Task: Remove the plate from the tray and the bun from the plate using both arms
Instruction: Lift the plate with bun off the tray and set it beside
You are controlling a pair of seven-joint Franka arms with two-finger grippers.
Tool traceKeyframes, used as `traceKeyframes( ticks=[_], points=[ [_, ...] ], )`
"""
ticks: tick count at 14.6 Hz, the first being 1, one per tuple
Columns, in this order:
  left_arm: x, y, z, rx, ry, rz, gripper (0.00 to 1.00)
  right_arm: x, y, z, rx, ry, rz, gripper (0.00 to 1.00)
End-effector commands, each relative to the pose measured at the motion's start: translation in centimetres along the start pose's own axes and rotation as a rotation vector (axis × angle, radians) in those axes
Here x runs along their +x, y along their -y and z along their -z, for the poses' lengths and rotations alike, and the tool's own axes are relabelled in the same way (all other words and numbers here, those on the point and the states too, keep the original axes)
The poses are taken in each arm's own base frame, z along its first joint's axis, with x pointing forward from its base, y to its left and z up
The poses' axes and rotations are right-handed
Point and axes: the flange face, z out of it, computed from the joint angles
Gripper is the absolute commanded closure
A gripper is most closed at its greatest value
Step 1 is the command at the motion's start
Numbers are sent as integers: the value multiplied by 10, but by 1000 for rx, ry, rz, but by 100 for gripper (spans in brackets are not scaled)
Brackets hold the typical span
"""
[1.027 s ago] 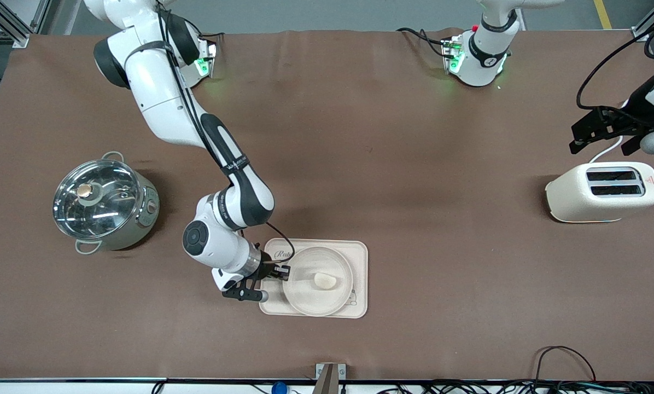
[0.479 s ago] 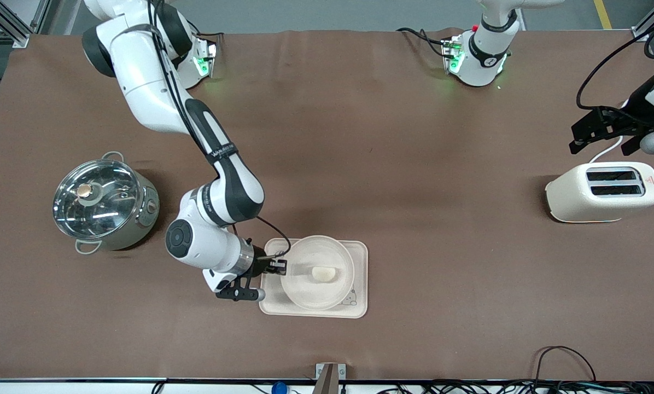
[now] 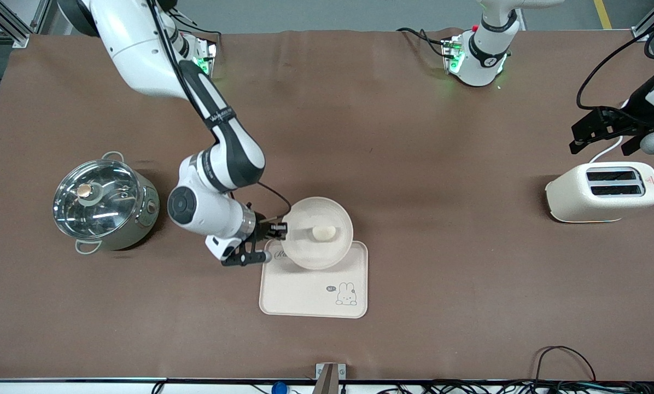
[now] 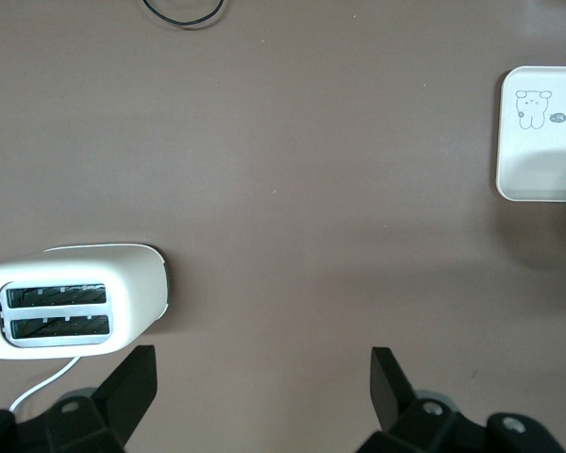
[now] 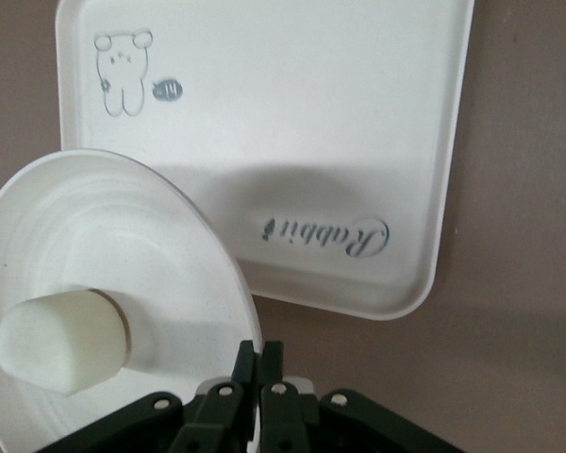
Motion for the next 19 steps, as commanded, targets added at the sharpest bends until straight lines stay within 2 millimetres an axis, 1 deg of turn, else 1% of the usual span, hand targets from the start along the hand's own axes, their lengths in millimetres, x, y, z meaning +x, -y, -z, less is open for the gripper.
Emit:
traceKeyframes(
  ticks=[1,3,4,6,8,9,11,12,13,14,15,16,18,19],
  points=[
    [-1,1,3,15,5,-13,0,-70,0,-16,-15,-21,31,100],
    [0,1,2,15,7,-16,0,-90,1,-37,-20,-39,39,100],
    [-1,2,3,15,5,-15,0,-96,-1,-43,-25,-47,42,100],
    [-1,2,2,15,7,-12,0,-106,4,-53,-22,-66,52,100],
    [-3,1,-1,15,33,-4,0,-108,6,-59,-21,-75,57,100],
    [-6,3,-4,15,62,3,0,-108,3,-64,-24,-73,54,99],
    [-9,0,-9,0,78,1,0,-109,0,-73,-29,-62,52,97],
    [-7,-6,-7,-1,62,-5,0,-111,2,-77,-30,-57,56,96],
    [-5,-17,-12,-17,58,2,0,-110,2,-78,-30,-56,54,95],
    [0,-37,-29,-63,80,33,0,-110,2,-79,-30,-54,54,93],
    [4,-61,-40,-93,92,56,0,-109,2,-78,-29,-54,53,80],
    [10,-90,-55,-97,98,66,0,-107,3,-77,-28,-55,54,66],
    [17,-153,-91,-100,96,84,0,-101,3,-74,-23,-62,48,21],
    [23,-187,-118,-109,84,115,0,-98,0,-70,-22,-69,44,0]
  ],
)
